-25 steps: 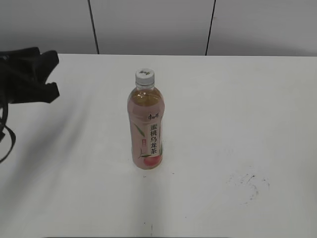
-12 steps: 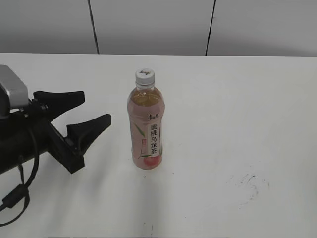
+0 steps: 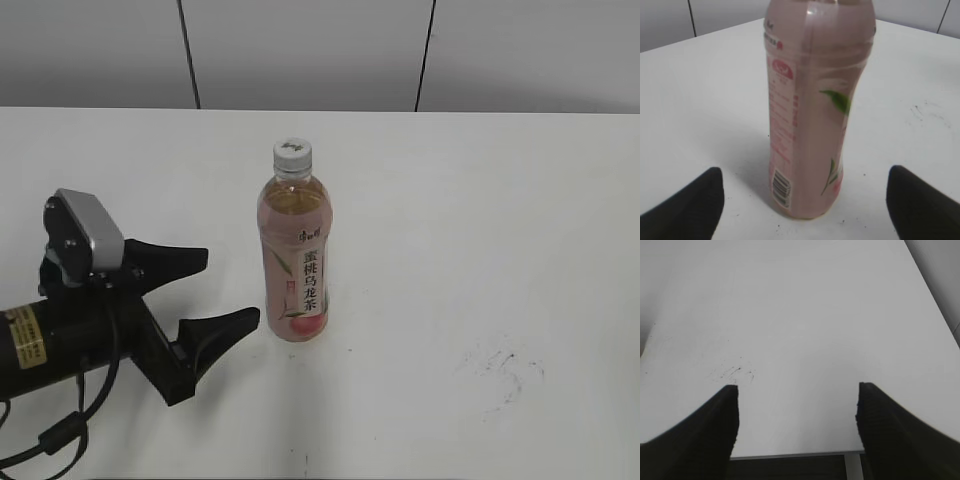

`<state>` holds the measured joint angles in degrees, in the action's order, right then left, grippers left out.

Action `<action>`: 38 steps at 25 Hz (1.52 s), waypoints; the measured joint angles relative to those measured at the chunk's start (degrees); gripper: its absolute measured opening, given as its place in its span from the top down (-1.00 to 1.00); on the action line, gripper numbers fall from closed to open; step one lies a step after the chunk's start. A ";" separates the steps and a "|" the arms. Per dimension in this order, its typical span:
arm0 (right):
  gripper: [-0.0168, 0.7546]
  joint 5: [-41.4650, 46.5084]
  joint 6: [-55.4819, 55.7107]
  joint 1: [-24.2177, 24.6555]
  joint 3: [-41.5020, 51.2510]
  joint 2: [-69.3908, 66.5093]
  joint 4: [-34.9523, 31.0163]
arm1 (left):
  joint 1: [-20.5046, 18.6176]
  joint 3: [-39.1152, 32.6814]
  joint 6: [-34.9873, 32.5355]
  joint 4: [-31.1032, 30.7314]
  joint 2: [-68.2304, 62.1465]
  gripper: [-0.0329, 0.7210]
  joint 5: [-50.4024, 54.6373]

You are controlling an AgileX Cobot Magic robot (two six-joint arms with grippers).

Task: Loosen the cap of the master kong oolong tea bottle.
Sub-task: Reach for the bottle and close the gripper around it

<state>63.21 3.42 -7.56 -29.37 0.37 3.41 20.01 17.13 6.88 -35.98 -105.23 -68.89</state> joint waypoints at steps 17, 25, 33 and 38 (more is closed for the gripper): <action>-0.48 0.00 0.00 0.00 0.00 0.00 0.00 | 3.37 12.57 3.66 -3.56 -8.56 -0.66 -0.21; -0.48 0.00 0.00 0.00 0.00 0.00 0.00 | 6.09 17.41 4.63 0.59 -12.24 -0.65 -0.23; -0.48 0.00 0.00 0.00 0.00 0.00 0.00 | 6.35 18.23 5.37 0.42 -12.65 -0.09 -0.43; -0.48 0.00 0.00 0.00 0.00 0.00 0.00 | 6.30 18.44 5.21 -1.54 -12.65 -0.09 -0.27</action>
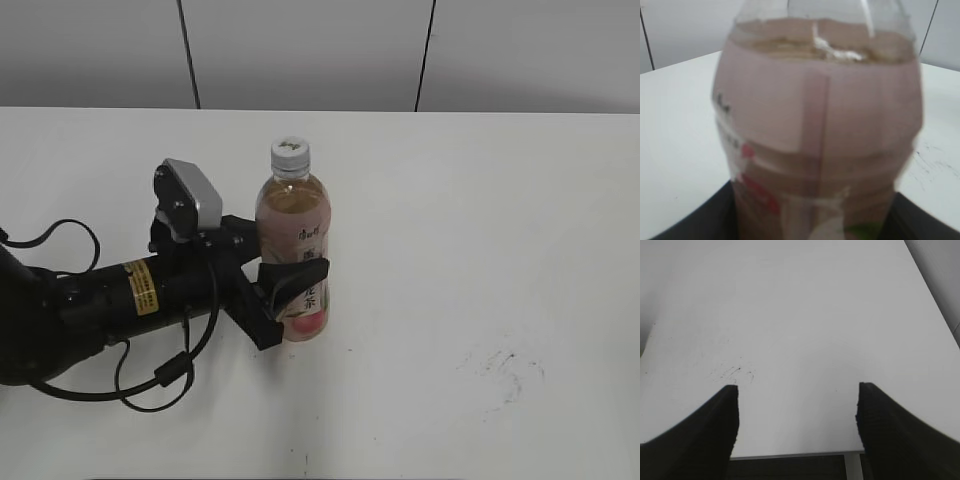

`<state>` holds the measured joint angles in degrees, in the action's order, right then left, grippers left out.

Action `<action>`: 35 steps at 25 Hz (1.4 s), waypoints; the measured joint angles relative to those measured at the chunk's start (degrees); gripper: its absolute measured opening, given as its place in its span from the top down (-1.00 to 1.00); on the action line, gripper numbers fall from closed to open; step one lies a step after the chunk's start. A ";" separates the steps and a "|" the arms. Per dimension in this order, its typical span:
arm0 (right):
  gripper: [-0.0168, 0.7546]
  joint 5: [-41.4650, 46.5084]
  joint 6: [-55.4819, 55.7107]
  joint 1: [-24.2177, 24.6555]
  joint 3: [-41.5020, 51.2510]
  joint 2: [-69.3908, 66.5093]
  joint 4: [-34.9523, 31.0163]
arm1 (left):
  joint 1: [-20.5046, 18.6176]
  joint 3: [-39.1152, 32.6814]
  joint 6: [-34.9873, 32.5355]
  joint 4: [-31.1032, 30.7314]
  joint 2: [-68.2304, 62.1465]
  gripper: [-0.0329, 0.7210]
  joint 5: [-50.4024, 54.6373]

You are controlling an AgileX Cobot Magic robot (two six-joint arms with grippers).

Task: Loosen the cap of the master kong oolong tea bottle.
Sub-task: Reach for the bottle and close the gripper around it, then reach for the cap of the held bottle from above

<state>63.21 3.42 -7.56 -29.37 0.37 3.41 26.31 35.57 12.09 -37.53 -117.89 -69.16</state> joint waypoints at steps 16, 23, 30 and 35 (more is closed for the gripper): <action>-0.48 0.00 0.00 0.00 0.00 0.00 0.00 | 8.92 1.93 0.21 1.75 5.65 -0.09 4.35; -0.48 0.00 0.00 0.00 0.00 0.00 0.00 | 11.12 2.14 0.21 8.39 2.39 -0.09 3.97; -0.48 0.00 0.00 0.00 0.00 0.00 0.00 | 11.12 2.40 0.15 8.05 -0.52 -0.09 2.81; -0.48 0.00 0.00 0.00 0.00 0.00 0.00 | 11.12 2.45 0.09 8.05 -0.68 -0.09 2.40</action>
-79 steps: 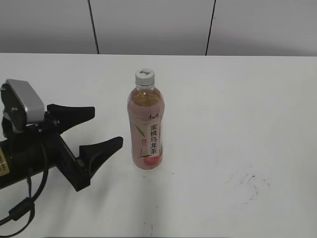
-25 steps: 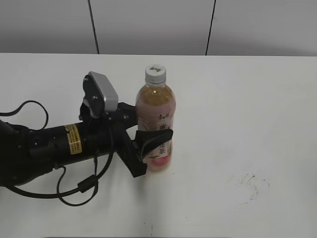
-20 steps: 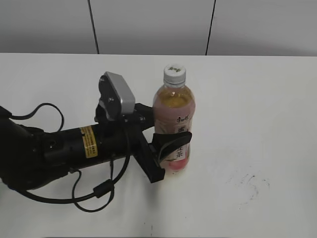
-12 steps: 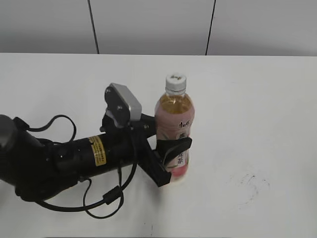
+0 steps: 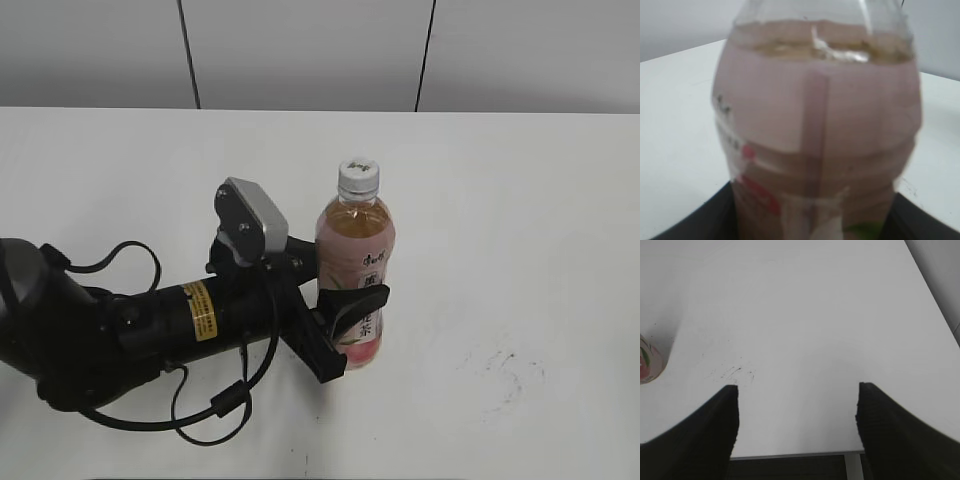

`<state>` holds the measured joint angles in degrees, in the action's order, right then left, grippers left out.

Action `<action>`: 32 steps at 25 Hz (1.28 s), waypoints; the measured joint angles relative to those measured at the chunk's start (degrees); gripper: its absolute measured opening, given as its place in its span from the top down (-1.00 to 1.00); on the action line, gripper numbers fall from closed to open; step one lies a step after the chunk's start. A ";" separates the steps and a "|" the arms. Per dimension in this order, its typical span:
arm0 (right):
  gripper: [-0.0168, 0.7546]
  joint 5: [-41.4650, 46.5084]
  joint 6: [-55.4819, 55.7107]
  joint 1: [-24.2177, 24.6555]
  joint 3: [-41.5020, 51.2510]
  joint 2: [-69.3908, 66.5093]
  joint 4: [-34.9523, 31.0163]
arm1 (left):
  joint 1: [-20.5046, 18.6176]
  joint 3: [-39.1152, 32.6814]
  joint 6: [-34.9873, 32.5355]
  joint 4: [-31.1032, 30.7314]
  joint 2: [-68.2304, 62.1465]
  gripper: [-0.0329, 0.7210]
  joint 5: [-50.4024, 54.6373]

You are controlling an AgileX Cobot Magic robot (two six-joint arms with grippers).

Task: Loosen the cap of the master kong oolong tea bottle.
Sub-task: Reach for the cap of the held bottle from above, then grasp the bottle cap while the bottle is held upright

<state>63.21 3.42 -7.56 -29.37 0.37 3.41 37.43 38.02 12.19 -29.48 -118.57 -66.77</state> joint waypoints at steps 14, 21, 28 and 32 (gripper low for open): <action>-0.48 -0.54 -0.11 0.00 -5.32 -24.67 -3.72 | 0.00 0.00 -1.44 -3.60 -0.07 -0.09 -0.18; -0.38 -2.00 -8.87 0.00 -14.02 -47.46 -14.55 | 0.00 0.00 -2.20 -4.61 -0.07 -0.09 -0.30; -0.30 -2.16 -12.19 -4.94 -24.39 -65.77 -22.41 | 0.00 0.00 -2.63 -4.98 -0.07 -0.09 -0.41; -0.29 -2.16 -9.10 -10.91 -30.90 -72.86 -22.41 | 0.00 0.00 -2.73 -4.98 -0.07 -0.09 -0.41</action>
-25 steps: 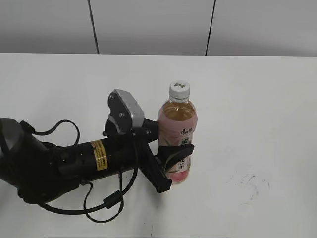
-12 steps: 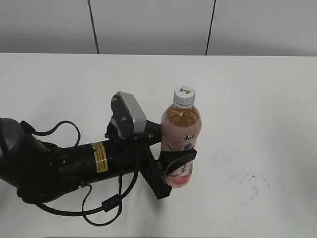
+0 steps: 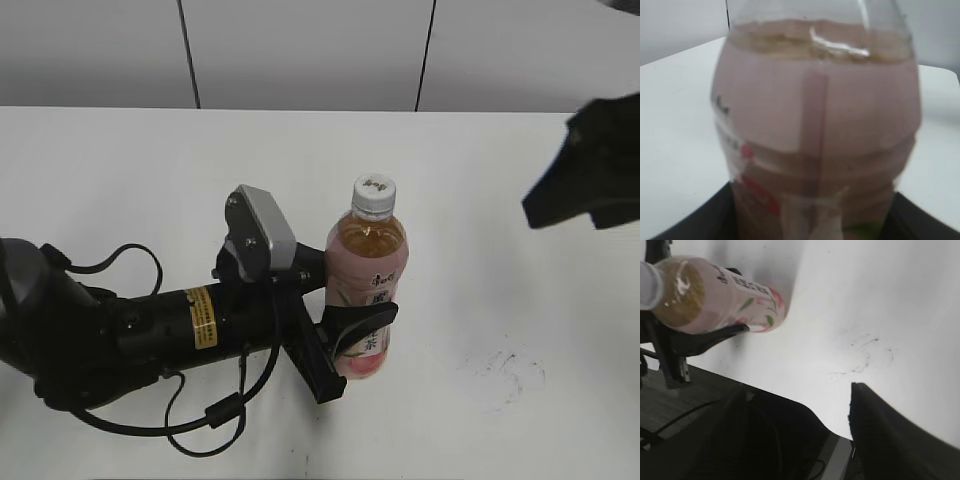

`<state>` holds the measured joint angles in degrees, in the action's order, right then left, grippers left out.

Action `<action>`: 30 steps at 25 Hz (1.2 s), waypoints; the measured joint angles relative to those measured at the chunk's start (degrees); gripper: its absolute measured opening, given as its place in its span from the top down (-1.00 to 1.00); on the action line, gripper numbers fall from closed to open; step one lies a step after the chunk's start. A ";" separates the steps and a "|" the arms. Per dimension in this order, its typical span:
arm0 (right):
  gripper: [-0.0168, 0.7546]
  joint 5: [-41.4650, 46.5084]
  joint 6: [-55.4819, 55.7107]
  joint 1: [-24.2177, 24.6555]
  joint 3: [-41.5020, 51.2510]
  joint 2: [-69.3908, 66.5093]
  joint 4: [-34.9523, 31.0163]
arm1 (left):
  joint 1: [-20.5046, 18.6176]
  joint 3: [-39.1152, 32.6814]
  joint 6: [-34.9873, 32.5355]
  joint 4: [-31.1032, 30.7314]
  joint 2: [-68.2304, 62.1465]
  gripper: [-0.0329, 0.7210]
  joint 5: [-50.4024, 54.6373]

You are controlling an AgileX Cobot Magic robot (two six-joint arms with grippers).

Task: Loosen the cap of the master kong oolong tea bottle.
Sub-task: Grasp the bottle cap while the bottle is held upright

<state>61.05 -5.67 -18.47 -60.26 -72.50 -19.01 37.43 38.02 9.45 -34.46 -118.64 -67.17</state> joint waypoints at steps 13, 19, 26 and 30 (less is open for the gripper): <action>-0.29 3.39 12.14 -17.22 -21.12 -17.39 4.88 | 0.00 0.00 -0.06 -0.02 0.00 -0.09 0.00; -0.29 6.79 16.39 -19.57 -24.07 -21.46 9.09 | 0.00 0.00 -0.06 -0.02 0.00 -0.09 0.00; -0.29 5.76 18.09 -20.46 -24.57 -22.42 9.57 | 0.00 0.00 -0.06 -0.02 0.00 -0.09 -0.05; -0.29 4.22 18.57 -20.46 -24.57 -22.99 9.52 | 0.00 0.00 -0.06 -0.02 0.00 -0.09 -0.05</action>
<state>65.28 12.90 -38.93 -84.83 -95.49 -9.49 37.43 38.02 9.39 -34.48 -118.64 -67.22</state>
